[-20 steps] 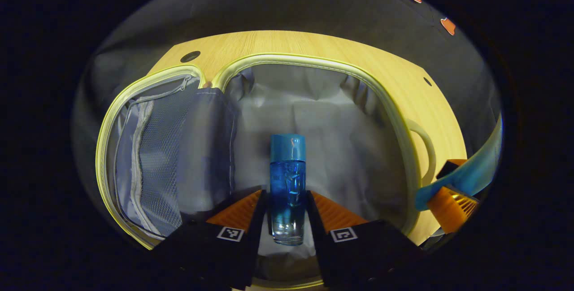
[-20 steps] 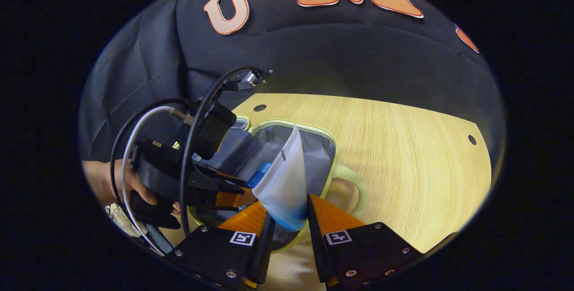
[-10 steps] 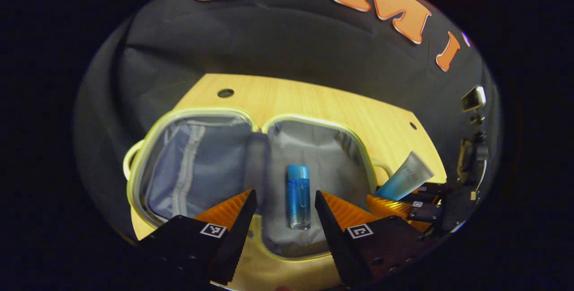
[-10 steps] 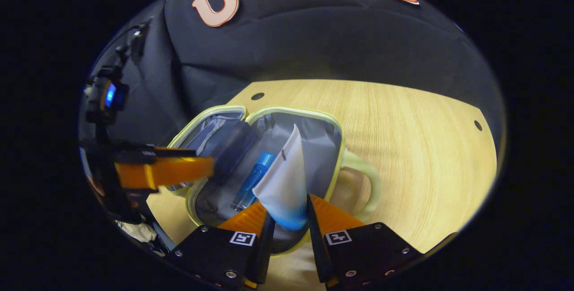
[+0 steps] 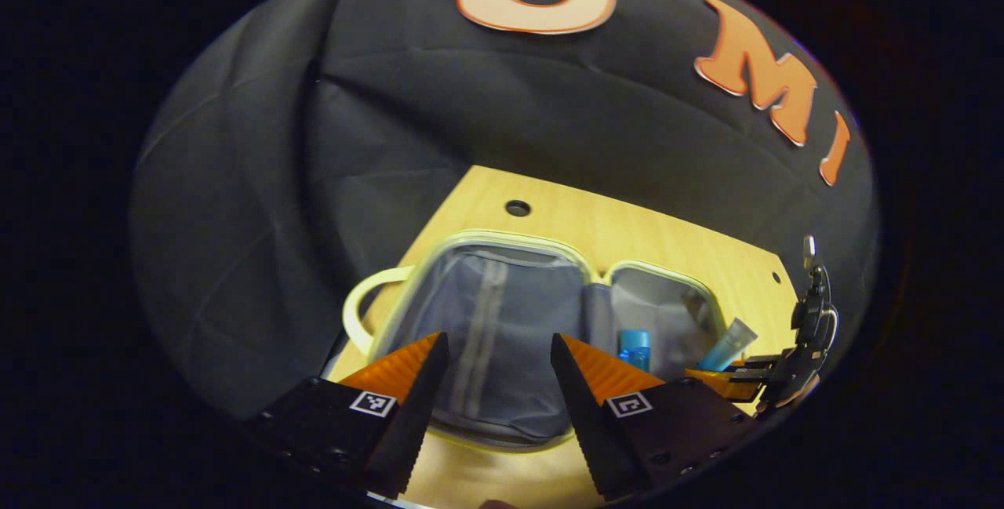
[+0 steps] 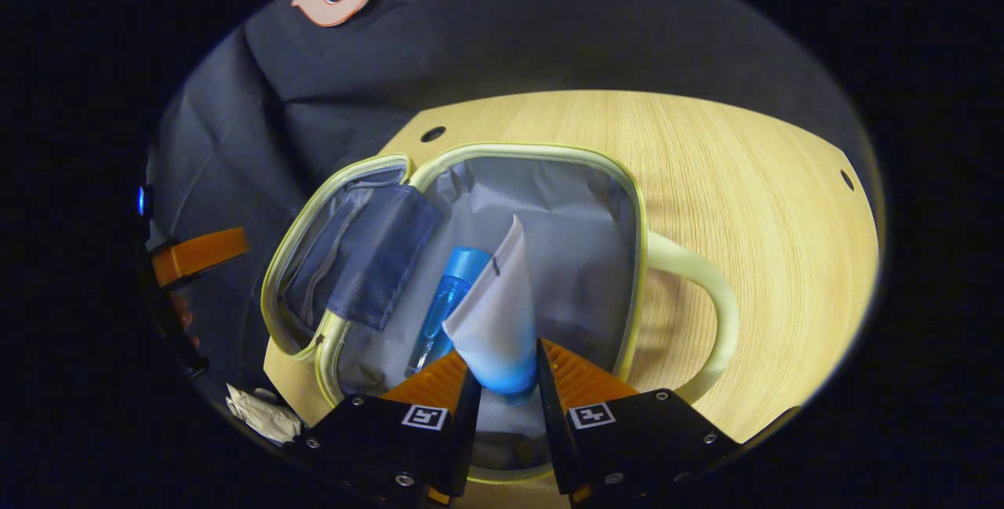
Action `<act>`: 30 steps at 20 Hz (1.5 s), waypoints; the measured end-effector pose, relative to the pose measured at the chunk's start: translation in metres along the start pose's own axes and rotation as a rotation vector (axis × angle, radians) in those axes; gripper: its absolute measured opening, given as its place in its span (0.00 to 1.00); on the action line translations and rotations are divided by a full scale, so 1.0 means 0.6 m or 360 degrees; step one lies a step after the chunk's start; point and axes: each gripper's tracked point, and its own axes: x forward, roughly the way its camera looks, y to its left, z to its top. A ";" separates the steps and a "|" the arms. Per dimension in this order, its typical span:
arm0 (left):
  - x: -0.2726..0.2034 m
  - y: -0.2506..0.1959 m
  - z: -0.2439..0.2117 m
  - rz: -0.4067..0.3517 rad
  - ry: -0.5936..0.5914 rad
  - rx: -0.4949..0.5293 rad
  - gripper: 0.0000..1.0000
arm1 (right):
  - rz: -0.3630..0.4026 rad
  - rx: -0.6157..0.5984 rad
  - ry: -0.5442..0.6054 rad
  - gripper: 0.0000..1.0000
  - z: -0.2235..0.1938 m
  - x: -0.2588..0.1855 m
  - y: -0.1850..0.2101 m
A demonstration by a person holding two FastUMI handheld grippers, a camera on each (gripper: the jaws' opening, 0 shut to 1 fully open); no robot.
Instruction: First open the suitcase, pack the skin care products into it, and then close the suitcase.
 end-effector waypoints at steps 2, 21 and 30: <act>-0.021 0.066 0.018 0.0053 -0.0008 -0.0051 0.82 | -0.0006 0.0071 0.0036 0.42 0.003 0.007 0.003; 0.066 0.282 0.023 0.0055 -0.0076 -0.0858 0.88 | -0.0240 0.0015 -0.0623 0.94 0.128 -0.200 -0.073; 0.138 0.306 -0.021 -0.0229 0.0035 -0.1597 0.82 | -0.0353 -0.0021 -0.0700 0.95 0.125 -0.275 -0.122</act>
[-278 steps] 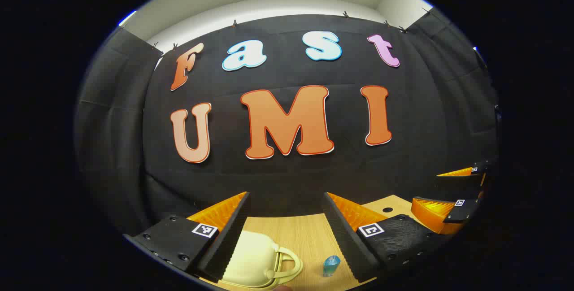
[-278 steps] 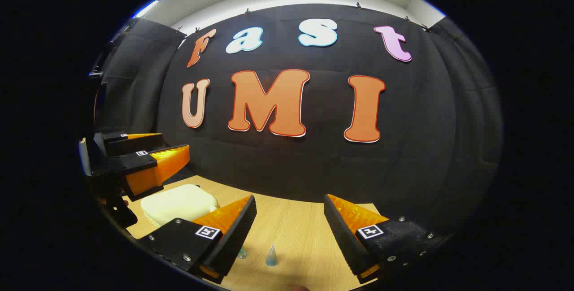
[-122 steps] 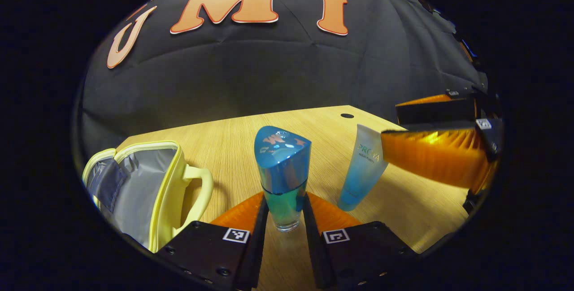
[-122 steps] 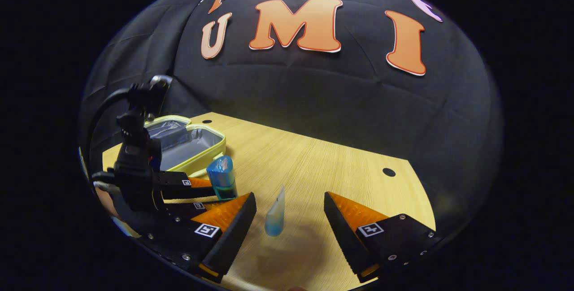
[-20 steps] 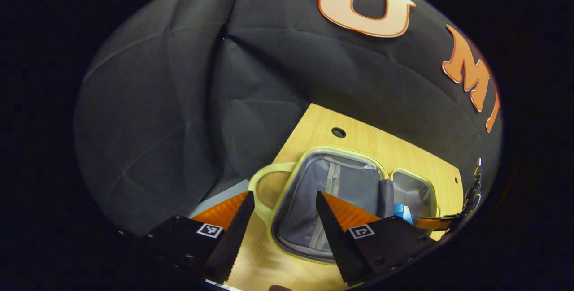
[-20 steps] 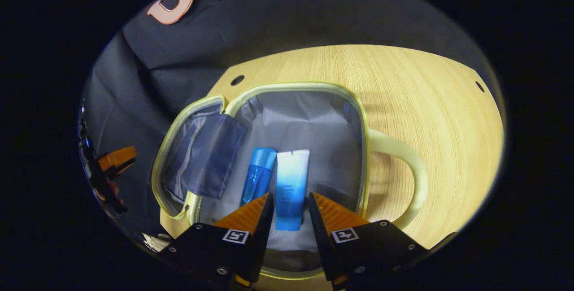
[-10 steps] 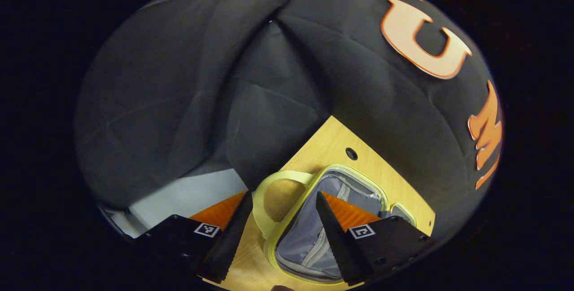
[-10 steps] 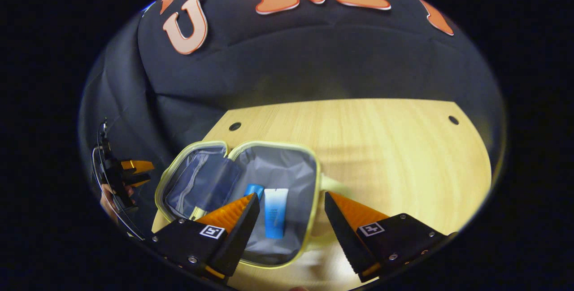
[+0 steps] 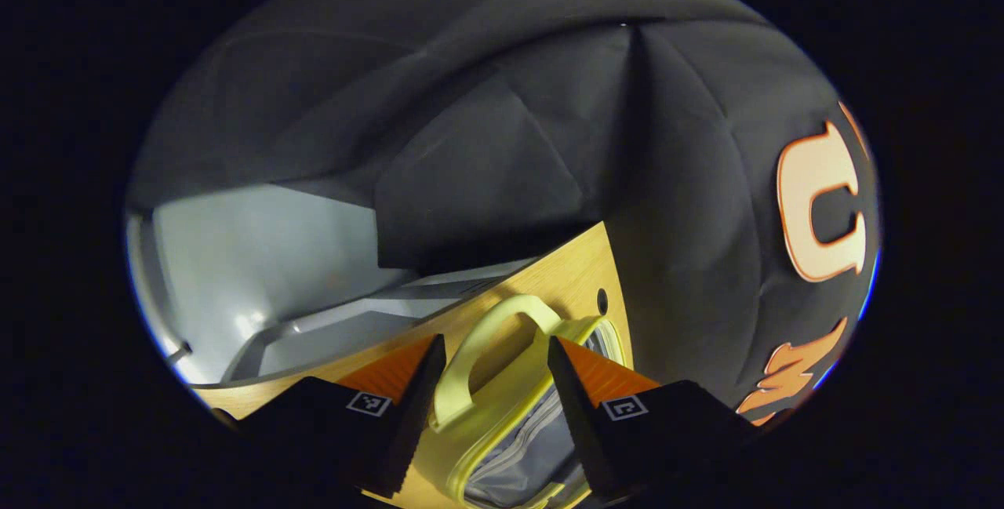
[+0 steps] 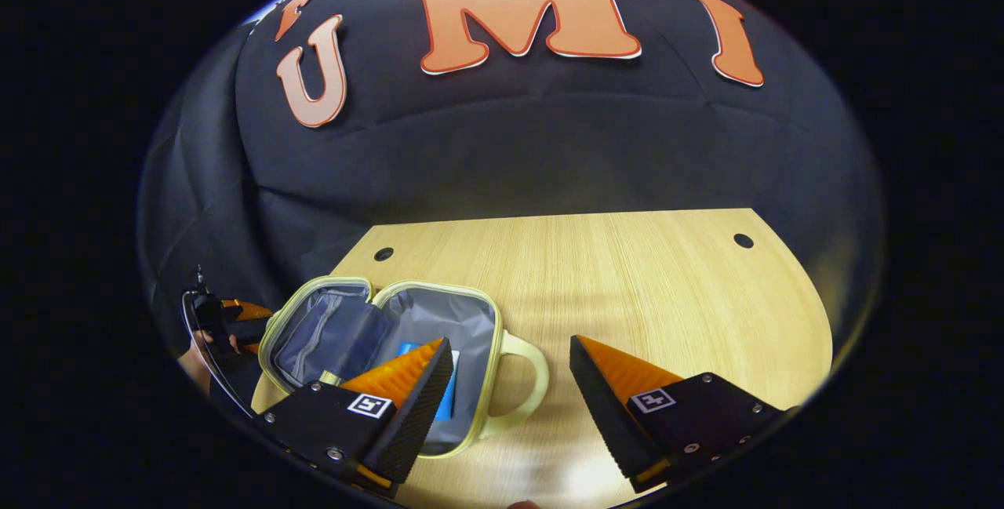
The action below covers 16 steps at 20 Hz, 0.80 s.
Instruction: First open the suitcase, pack the skin care products into it, and then close the suitcase.
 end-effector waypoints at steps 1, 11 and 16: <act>0.007 0.007 -0.002 0.0014 0.0026 -0.0009 0.79 | -0.0007 -0.0021 -0.0008 0.95 -0.001 -0.002 -0.004; -0.093 -0.123 0.027 -0.0423 -0.0024 0.0250 0.14 | -0.0010 -0.0023 -0.0043 0.95 0.011 -0.025 -0.026; -0.157 -0.238 -0.002 -0.0411 -0.0084 0.0492 0.01 | 0.0051 -0.0022 -0.0045 0.95 0.012 -0.027 -0.021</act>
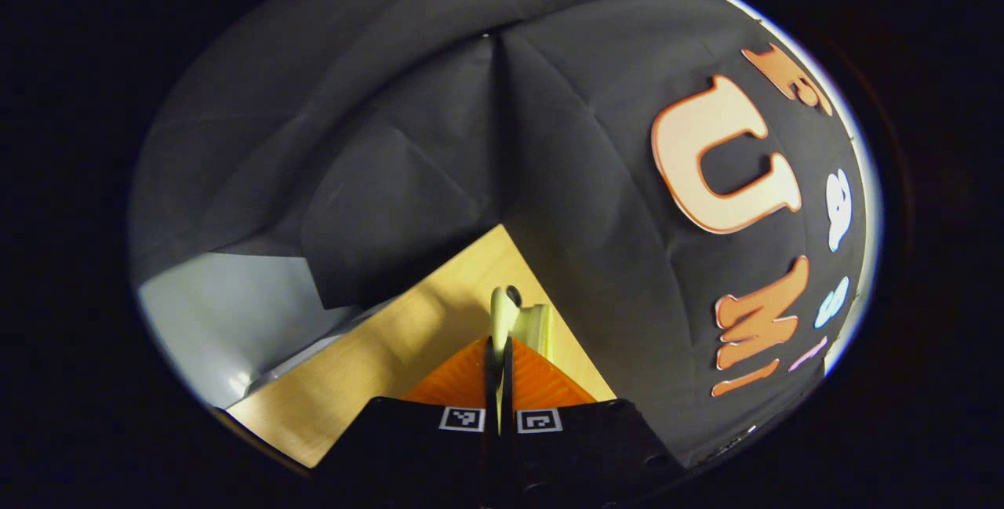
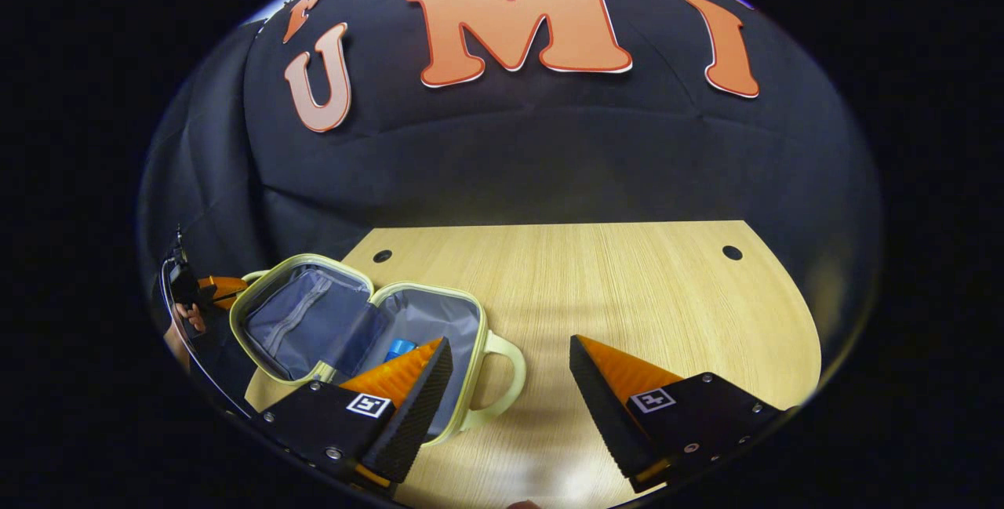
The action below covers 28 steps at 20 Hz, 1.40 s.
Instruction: First open the suitcase, pack the skin care products into it, and then close the suitcase.
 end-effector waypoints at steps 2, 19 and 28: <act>-0.028 -0.059 0.008 -0.0077 -0.0036 0.0059 0.00 | 0.0043 -0.0013 -0.0005 0.95 0.005 -0.004 -0.002; -0.089 -0.504 -0.231 -0.0319 0.0073 0.0927 0.01 | 0.0070 -0.0249 -0.0338 0.95 0.088 -0.065 -0.100; -0.053 -0.592 -0.470 -0.0396 0.0301 0.1136 0.01 | 0.0061 -0.0212 -0.0366 0.95 0.085 -0.085 -0.170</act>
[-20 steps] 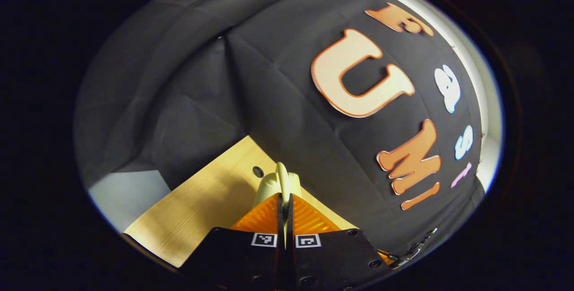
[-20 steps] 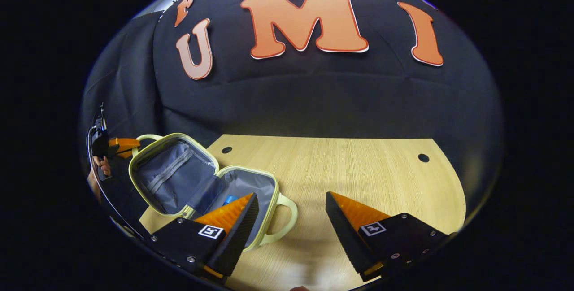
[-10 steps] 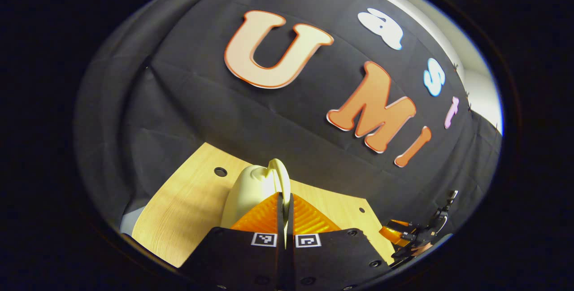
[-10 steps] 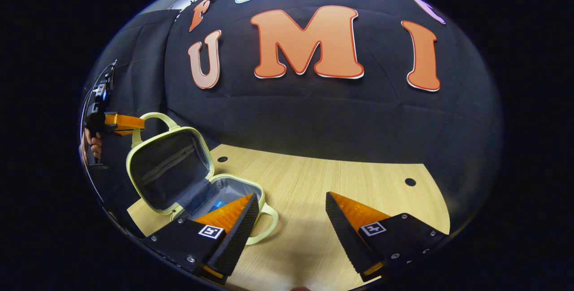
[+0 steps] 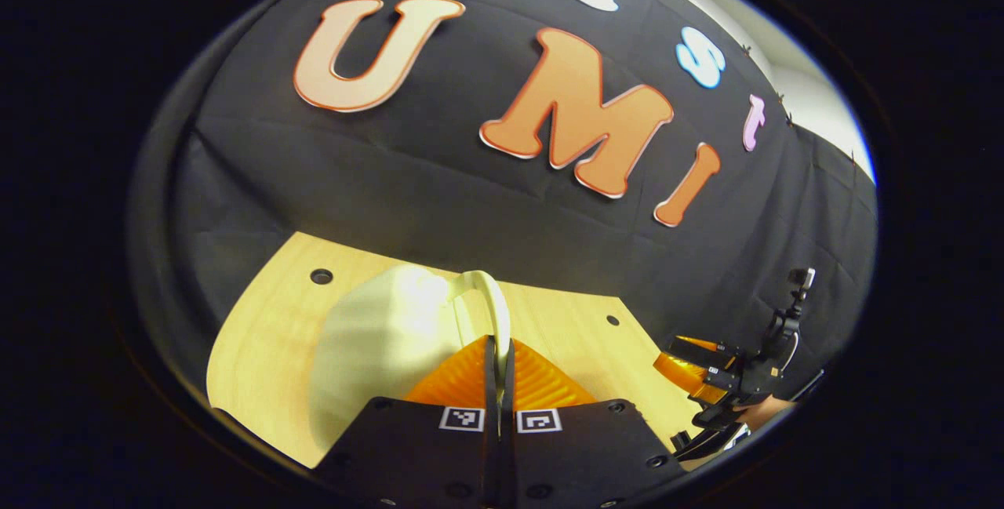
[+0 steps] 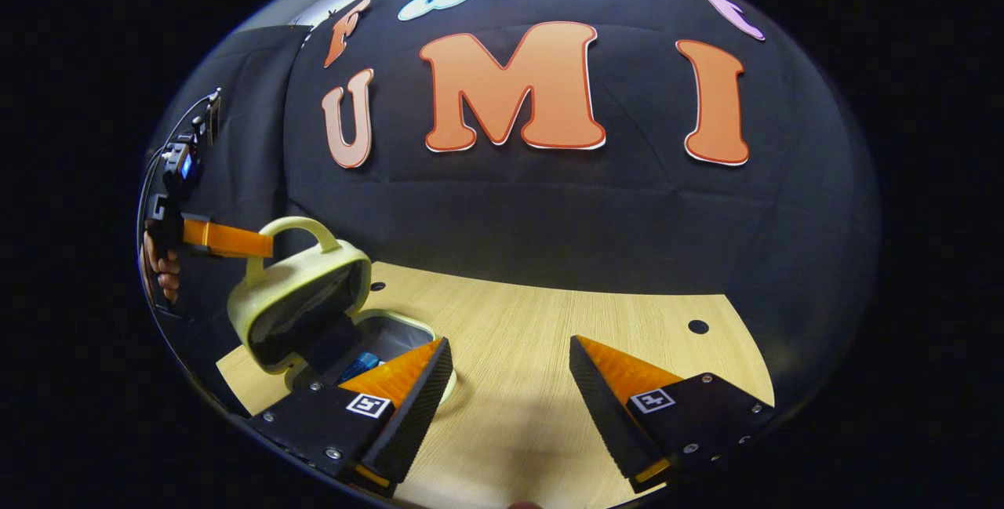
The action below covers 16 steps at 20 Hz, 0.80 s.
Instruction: First open the suitcase, pack the skin care products into it, and then close the suitcase.
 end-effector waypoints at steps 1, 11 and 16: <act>0.011 -0.012 -0.020 -0.0005 0.0030 0.0001 0.01 | 0.0002 0.0001 0.0005 0.95 -0.004 -0.003 -0.007; 0.119 -0.088 -0.185 0.0110 0.0298 0.0175 0.02 | -0.0037 0.0035 0.0024 0.95 -0.032 -0.045 -0.084; 0.154 -0.110 -0.265 0.0148 0.0525 0.0334 0.20 | -0.0062 0.0046 0.0023 0.95 -0.042 -0.061 -0.115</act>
